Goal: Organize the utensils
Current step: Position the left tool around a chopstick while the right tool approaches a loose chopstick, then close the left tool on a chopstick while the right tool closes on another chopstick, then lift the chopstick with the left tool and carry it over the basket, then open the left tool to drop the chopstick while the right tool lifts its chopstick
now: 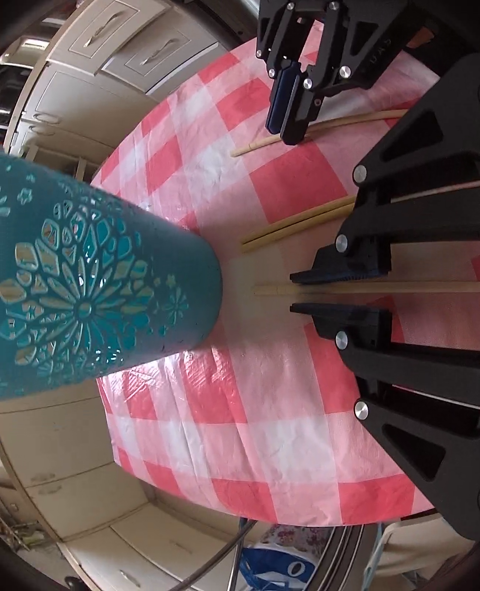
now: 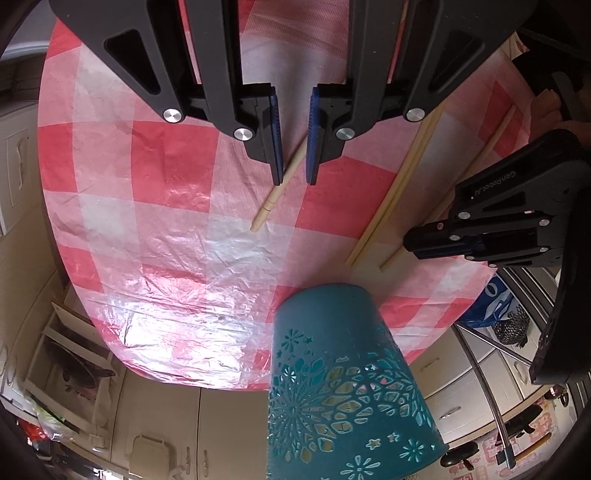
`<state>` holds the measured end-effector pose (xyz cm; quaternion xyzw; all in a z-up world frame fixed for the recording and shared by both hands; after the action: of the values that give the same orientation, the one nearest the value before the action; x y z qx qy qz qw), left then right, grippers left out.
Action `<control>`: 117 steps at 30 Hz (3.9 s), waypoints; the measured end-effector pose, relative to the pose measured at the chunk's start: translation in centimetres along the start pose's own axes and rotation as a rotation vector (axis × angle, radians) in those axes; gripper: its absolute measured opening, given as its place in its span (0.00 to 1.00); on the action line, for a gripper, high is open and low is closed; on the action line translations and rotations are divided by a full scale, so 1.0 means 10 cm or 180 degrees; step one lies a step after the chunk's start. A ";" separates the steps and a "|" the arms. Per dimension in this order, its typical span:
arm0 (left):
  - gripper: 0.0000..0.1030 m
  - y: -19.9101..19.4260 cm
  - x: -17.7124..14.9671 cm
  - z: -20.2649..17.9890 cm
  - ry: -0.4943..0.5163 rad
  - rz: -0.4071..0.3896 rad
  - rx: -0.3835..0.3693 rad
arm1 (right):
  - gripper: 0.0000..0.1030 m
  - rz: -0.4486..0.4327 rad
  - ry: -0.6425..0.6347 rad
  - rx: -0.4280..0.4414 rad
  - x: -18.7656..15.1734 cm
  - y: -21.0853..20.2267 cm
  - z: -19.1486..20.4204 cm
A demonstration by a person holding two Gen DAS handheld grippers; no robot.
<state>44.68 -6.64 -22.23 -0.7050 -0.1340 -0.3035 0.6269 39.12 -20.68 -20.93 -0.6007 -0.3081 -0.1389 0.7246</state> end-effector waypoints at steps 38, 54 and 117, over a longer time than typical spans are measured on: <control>0.05 -0.04 0.04 -0.05 0.0247 -0.0146 0.0038 | 0.08 0.0063 -0.0369 0.0008 0.05 0.08 0.26; 0.05 -0.42 0.12 -0.04 0.0199 -0.0541 -0.0199 | 0.07 -0.0018 -0.0481 -0.0125 0.01 0.06 0.31; 0.45 -1.02 0.74 0.50 -0.1119 -0.1844 0.0115 | 0.06 -0.0003 -0.0357 -0.0048 0.08 0.10 0.22</control>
<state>45.92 -1.45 -9.75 -0.6679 -0.4401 -0.3404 0.4943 39.73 -18.20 -21.04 -0.6128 -0.3475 -0.1076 0.7016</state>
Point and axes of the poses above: each gripper's, at about its wrist camera, not at the fingertips, and y roughly the way its jaws point, z to its left, x to its top, the point moved 4 cm from there along y, roughly the way its jaws point, and after that the axes turned 6 degrees about -z, right-handed, at the moved point
